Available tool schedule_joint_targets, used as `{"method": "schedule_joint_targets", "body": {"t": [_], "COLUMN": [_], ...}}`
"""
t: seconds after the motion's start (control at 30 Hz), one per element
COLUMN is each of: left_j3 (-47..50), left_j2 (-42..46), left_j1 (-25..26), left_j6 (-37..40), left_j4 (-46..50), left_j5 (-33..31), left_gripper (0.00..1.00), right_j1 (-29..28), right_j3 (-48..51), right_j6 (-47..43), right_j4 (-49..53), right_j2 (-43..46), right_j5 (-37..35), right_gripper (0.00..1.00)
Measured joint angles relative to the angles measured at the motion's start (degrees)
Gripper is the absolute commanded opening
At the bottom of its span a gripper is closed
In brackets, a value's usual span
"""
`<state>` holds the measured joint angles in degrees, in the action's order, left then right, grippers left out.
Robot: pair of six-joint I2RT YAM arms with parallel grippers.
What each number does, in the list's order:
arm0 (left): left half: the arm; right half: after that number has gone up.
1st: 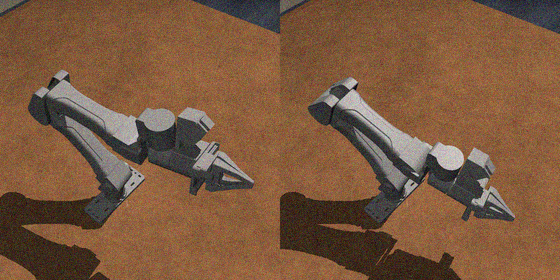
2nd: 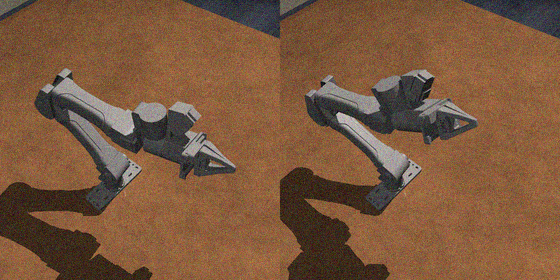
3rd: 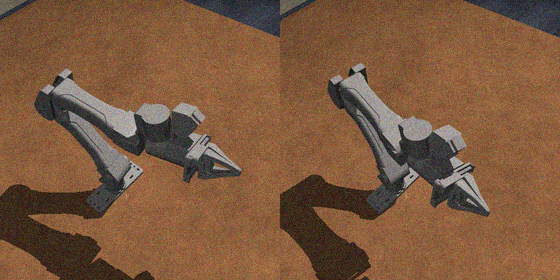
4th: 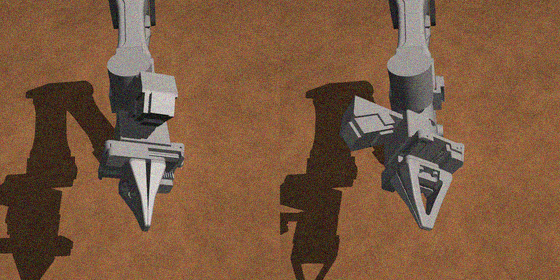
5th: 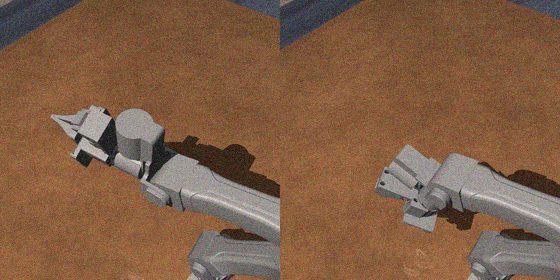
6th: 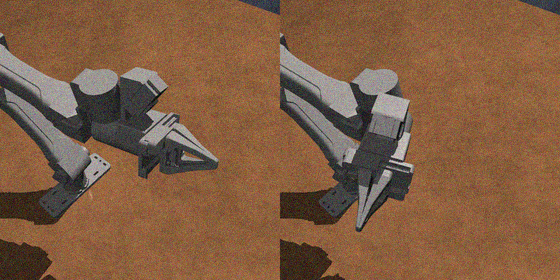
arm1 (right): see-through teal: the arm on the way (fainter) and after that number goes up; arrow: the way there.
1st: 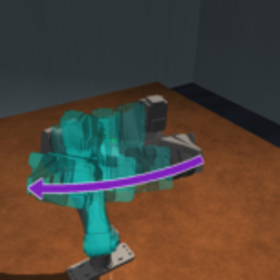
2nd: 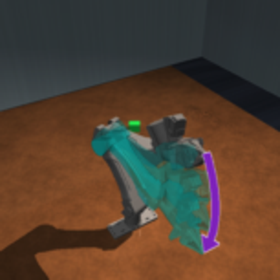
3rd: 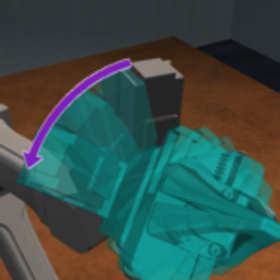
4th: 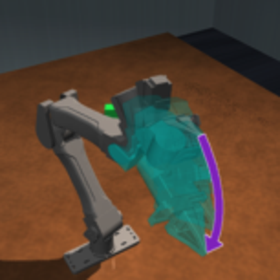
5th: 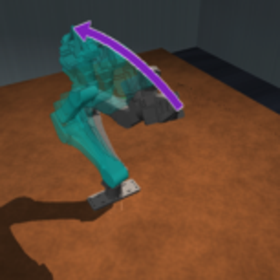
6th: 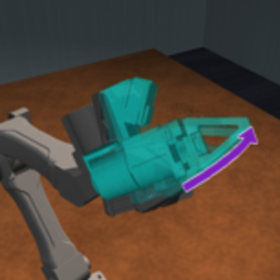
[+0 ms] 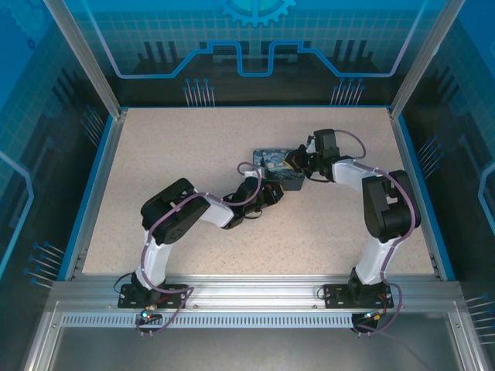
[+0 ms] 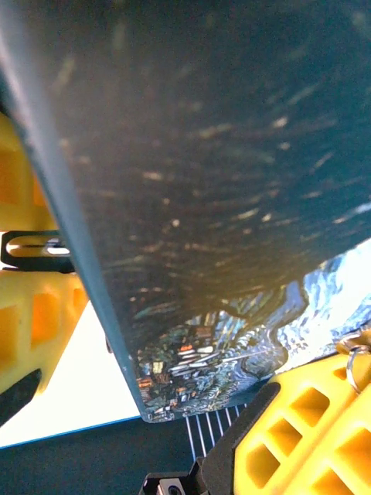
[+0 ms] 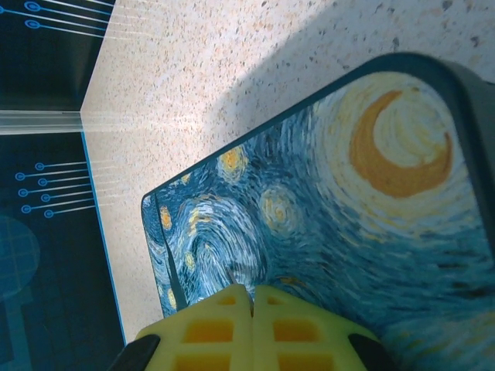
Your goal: Unlock a padlock with a key
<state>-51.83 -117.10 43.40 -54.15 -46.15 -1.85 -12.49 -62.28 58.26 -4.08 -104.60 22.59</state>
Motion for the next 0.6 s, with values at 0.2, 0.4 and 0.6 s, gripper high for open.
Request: {"method": "schedule_joint_targets", "body": {"t": [0.2,0.4,0.6], "left_j3": [4.09,6.49,6.93], "left_j2": [5.27,9.16,9.49], "left_j1": [-0.57,-1.86,-2.67], "left_j6": [-1.79,-3.02,-2.99], "left_j4": [0.94,2.86,5.57], "left_j5": [3.21,5.53,7.41], "left_gripper": [0.00,0.00,0.00], "right_j1": [0.17,1.01,1.66], "right_j3": [2.67,7.34,15.47], "right_j6": [-0.07,-0.79,-2.23], "right_j4": [0.02,-0.24,-0.04], "right_j2": [3.78,13.07,25.92], "right_j5": [-0.02,1.03,3.78], "right_gripper": [0.00,0.00,0.00]}}
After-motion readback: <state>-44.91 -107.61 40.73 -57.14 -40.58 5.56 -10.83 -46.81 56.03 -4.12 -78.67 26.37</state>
